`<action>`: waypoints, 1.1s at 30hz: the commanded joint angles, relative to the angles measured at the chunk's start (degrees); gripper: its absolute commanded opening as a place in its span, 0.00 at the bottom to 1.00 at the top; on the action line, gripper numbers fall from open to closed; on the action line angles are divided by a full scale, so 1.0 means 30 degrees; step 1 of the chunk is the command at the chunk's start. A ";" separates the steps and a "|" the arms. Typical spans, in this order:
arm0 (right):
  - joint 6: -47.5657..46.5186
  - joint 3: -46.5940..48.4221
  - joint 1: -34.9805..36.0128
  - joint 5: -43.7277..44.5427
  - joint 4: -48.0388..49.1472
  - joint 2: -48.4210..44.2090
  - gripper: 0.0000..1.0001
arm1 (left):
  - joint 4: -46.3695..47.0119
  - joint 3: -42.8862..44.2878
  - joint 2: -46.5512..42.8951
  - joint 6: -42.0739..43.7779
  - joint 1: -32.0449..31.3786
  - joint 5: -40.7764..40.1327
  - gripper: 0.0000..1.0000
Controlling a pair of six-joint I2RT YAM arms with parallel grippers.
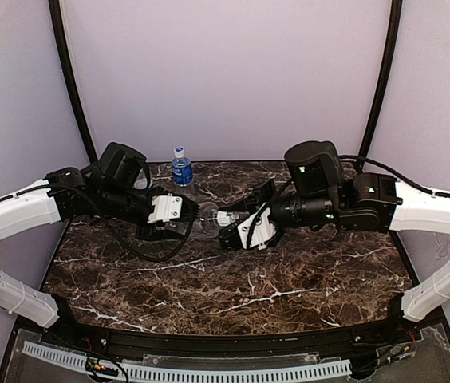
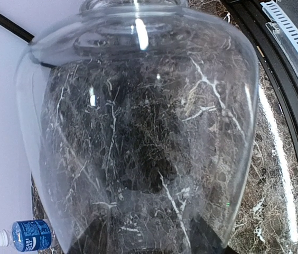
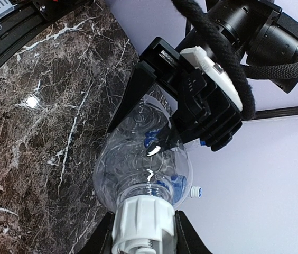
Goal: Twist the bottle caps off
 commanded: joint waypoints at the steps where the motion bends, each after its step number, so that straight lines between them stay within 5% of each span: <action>1: -0.0126 0.0296 0.0186 0.0487 -0.0088 0.0543 0.09 | 0.1273 -0.0090 -0.0498 -0.0601 -0.0110 0.0441 0.21; 11: 0.0153 -0.0066 0.0203 0.0643 0.0493 0.0278 0.32 | 0.1692 -0.0295 -0.0525 -0.0449 -0.0114 0.0090 0.20; 19: 0.0936 -0.0182 0.0188 0.0842 0.0807 -0.0026 0.62 | 0.1768 -0.0332 -0.0593 -0.0446 -0.0117 -0.0056 0.20; 21: 0.1720 -0.0183 0.0181 0.0878 0.1239 -0.0141 0.82 | 0.1882 -0.0379 -0.0632 -0.0456 -0.0109 -0.0191 0.20; 22: 0.2403 -0.0172 0.0187 0.1321 0.1834 -0.0206 0.97 | 0.1982 -0.0405 -0.0653 -0.0463 -0.0106 -0.0265 0.20; 23: 0.3364 -0.0039 0.0181 0.1702 0.2204 -0.0265 0.98 | 0.2365 -0.0557 -0.0684 -0.0520 -0.0127 -0.0534 0.20; 33: 1.8058 0.2669 -0.1670 -0.2009 0.2878 -0.1943 0.99 | 0.9412 -0.2646 -0.1035 -0.0142 -0.0135 -0.5692 0.21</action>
